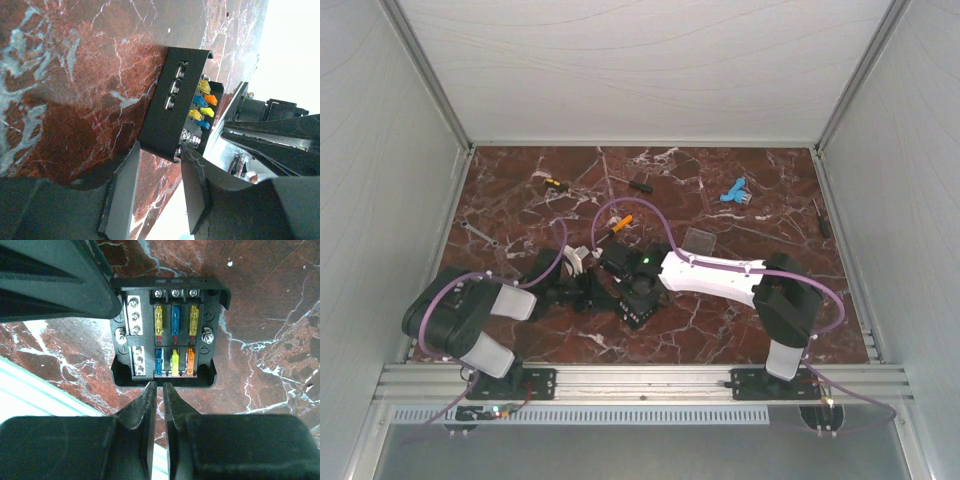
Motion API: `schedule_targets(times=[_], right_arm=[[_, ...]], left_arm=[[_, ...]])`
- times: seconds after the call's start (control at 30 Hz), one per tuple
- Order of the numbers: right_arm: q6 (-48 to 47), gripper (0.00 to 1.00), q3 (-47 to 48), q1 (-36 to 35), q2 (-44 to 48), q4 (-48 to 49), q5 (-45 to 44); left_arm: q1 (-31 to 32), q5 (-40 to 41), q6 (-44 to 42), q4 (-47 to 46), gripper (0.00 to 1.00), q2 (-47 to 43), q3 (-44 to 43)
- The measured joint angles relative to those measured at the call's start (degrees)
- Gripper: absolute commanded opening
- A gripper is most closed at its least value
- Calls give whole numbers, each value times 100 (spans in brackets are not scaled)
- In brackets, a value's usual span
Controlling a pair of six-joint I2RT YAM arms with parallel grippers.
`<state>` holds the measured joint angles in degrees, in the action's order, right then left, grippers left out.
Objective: Snap on the fuse box
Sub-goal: Install the fuse at the fuse box base.
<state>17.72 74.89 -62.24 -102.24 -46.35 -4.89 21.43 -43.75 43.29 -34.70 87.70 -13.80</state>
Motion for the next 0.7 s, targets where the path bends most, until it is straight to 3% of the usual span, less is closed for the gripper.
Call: schedule_targets(times=[0.7], right_arm=[[66, 0, 50, 42, -358, 245, 46]], left_arm=[[0, 0, 0, 0, 39, 0, 0]])
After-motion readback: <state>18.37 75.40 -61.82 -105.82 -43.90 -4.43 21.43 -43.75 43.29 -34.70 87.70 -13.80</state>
